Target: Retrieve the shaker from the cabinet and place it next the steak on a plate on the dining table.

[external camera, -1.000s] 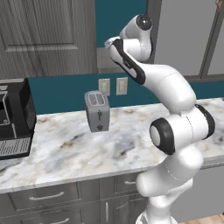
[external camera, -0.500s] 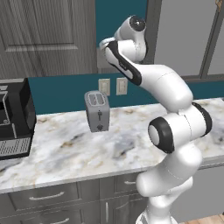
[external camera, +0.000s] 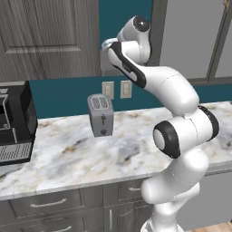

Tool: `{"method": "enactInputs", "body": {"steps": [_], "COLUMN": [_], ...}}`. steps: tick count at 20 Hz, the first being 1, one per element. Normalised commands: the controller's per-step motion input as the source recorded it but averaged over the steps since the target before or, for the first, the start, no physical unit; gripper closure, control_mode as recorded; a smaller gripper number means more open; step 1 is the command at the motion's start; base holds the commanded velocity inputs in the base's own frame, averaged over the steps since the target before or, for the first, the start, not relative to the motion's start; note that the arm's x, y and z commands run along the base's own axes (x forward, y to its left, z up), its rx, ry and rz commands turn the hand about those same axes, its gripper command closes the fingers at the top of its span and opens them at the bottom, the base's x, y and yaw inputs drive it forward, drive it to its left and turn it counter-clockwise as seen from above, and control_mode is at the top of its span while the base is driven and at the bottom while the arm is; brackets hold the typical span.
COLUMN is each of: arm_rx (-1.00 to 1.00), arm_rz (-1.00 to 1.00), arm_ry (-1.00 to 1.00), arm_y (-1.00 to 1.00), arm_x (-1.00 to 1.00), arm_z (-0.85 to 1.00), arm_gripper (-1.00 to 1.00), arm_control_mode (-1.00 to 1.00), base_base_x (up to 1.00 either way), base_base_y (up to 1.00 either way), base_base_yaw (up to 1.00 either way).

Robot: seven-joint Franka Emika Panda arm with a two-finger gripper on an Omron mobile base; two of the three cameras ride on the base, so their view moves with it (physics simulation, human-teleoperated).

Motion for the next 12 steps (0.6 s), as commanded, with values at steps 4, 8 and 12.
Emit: {"method": "enactInputs", "body": {"steps": [4,8,12], "arm_rx": [0.05,0.07,0.18], "arm_rz": [0.0,0.0,0.02], "arm_ry": [-0.04,-0.17,-0.08], "arm_y": [0.0,-0.09,-0.32], "arm_x": [-0.26,-0.83,-1.0], "arm_z": [0.2,0.41,0.39], "arm_gripper": [1.0,1.0,1.0], "arm_control_mode": [-1.0,-1.0,-1.0], "base_base_x": [0.0,0.0,0.0], "base_base_y": [0.0,0.0,0.0], "base_base_yaw": [0.0,0.0,0.0]}}
